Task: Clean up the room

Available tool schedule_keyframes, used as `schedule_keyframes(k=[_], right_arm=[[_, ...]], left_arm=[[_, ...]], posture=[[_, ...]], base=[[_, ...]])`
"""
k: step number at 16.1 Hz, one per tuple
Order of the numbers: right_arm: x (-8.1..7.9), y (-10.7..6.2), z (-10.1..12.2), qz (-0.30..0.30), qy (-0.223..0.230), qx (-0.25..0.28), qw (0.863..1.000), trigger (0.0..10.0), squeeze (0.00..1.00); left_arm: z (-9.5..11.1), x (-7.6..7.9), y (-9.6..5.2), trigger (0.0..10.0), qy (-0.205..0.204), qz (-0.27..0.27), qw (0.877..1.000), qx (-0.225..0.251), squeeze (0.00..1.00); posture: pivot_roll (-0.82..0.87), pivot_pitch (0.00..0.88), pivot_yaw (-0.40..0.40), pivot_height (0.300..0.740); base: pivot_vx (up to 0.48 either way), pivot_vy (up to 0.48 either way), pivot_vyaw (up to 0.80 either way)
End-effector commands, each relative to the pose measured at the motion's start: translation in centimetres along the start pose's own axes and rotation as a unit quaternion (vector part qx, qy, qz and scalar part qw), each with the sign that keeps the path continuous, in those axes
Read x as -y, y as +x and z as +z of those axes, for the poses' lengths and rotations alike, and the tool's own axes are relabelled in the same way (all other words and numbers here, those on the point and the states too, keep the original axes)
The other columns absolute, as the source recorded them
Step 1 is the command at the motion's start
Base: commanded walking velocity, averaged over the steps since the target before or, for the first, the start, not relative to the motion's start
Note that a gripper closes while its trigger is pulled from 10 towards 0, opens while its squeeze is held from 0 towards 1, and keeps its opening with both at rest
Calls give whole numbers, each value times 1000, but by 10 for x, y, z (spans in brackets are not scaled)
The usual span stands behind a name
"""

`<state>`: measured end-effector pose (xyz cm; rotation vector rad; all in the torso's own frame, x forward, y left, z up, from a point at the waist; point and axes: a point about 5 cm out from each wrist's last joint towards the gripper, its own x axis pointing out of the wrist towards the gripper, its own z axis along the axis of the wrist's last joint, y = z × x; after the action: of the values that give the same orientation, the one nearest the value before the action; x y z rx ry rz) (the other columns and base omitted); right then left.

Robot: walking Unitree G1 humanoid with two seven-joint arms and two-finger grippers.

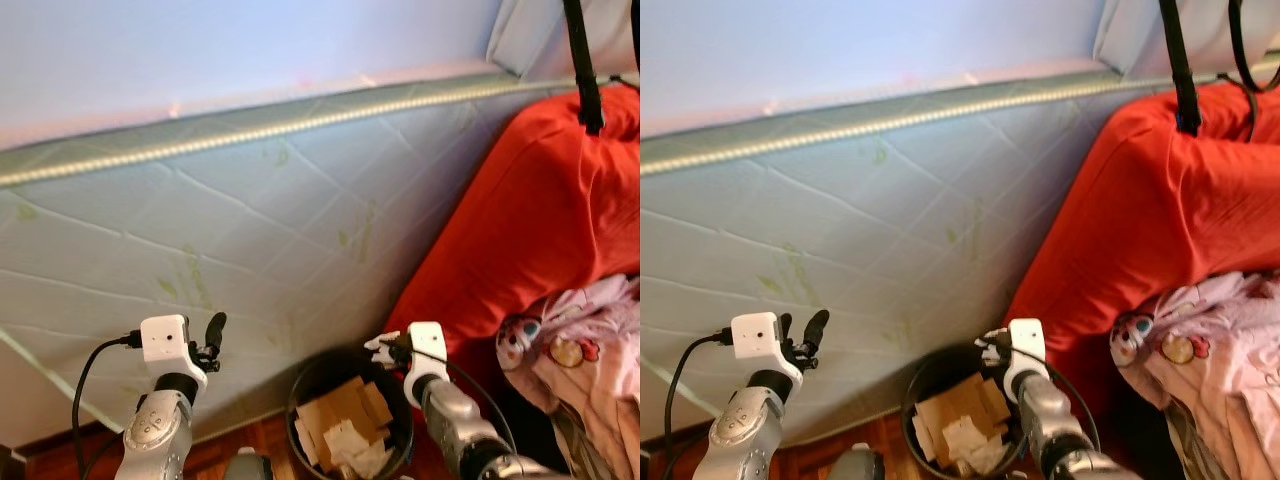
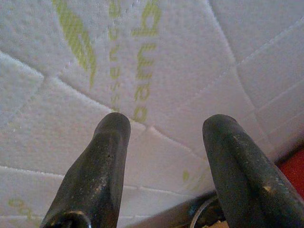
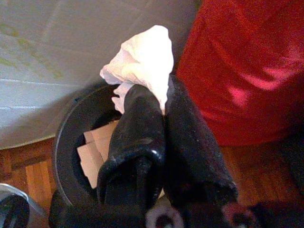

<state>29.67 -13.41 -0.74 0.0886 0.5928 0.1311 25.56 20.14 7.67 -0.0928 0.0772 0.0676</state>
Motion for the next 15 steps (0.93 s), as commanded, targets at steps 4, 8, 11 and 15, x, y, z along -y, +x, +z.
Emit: schedule_keyframes(k=[4, 8, 11, 15], right_arm=[[-4, 4, 14, 0, -7, -1, 1000, 10000, 0], [-18, 8, 21, 28, -18, -2, 999, 10000, 0], [-29, 8, 21, 59, -56, -10, 997, 10000, 0], [-37, 9, 22, 82, -92, -9, 992, 10000, 0]], left_arm=[[11, 4, -5, 10000, -6, 6, 1000, 8, 0], [20, 11, -13, 10000, -11, 9, 1000, 15, 0], [20, 13, -20, 10000, -16, 14, 1000, 10, 0], [19, 16, -26, 10000, -19, 19, 1000, 3, 0]], posture=[[216, 192, -78, 661], [243, 225, -89, 661], [248, 245, -102, 661], [245, 261, -109, 661]], base=[[0, 0, 0], [0, 0, 0], [0, 0, 0], [0, 0, 0]])
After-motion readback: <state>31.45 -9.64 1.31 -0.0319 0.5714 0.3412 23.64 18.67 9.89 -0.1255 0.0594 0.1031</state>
